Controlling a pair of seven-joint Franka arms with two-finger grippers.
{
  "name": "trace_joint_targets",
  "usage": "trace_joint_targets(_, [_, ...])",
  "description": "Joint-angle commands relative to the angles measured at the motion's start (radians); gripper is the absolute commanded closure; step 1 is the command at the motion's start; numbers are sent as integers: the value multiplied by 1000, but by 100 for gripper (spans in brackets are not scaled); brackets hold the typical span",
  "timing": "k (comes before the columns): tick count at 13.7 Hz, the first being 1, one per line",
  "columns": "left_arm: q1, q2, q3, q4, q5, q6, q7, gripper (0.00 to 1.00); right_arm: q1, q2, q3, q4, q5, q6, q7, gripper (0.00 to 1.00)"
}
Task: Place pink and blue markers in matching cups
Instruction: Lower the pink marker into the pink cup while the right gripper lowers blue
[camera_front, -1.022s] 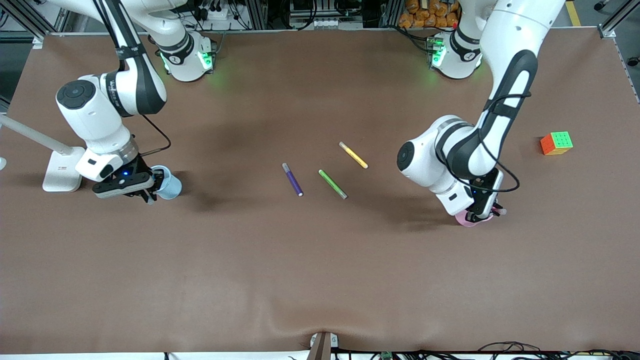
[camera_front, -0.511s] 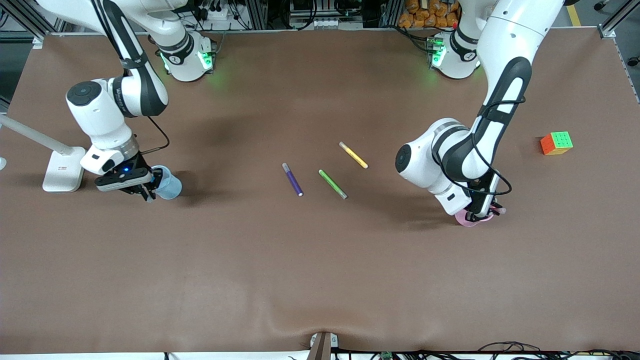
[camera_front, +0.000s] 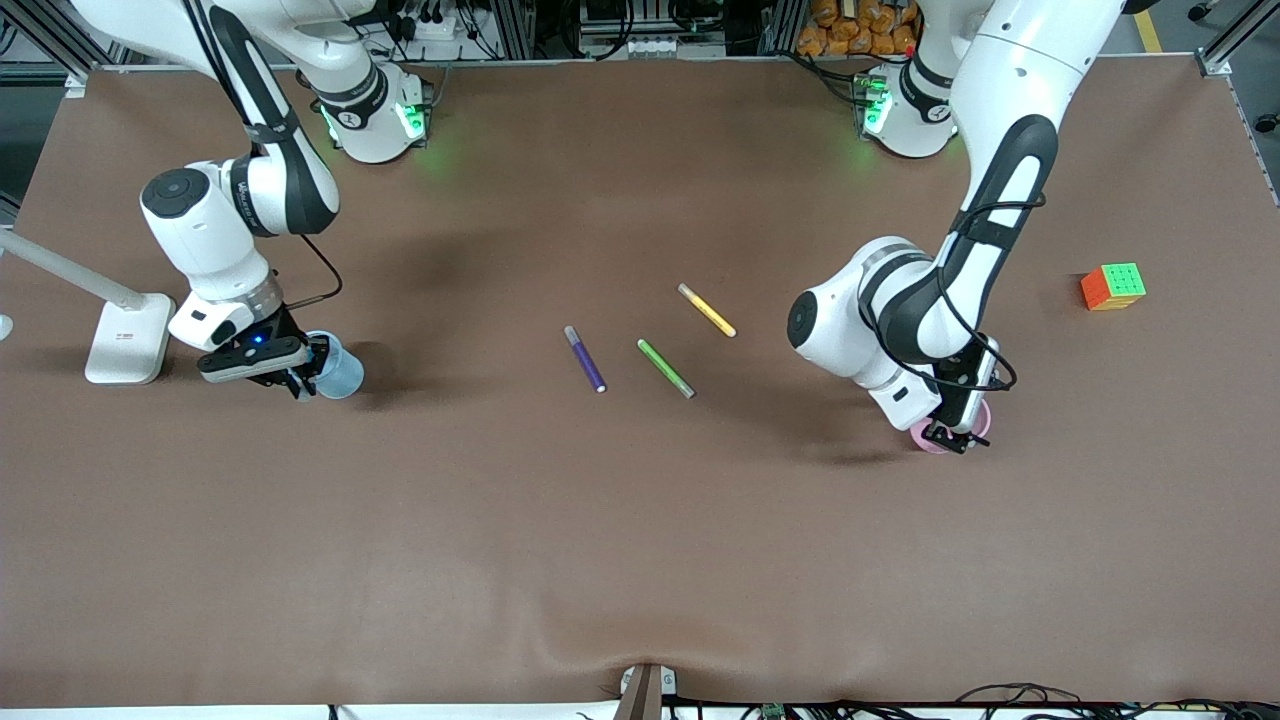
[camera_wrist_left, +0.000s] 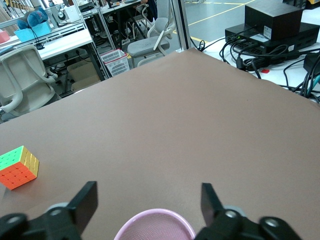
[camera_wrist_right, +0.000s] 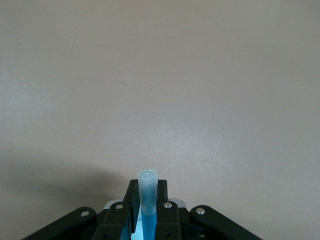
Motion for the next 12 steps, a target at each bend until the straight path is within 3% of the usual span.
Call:
trace_joint_targets(1, [-4,4,0,37,23,-25,40,0,-24,-7,14,-10,-19,12,13,0])
trace_joint_targets(5, [-1,-5,2,63,16,-30,135,0,-24,-30,17,26,-3,-36,20,0])
trace_joint_targets(7, [2,-7,2,89,14,-50,172,0,-21,-47,19,69,38,-126,104,0])
trace_joint_targets(10, [5,-8,0,142,-10,-80,258,0,-20,-44,19,228,116,-409,125,0])
trace_joint_targets(12, [6,-16,2,167,-35,-80,306,0,-26,-19,16,429,223,-685,125,0])
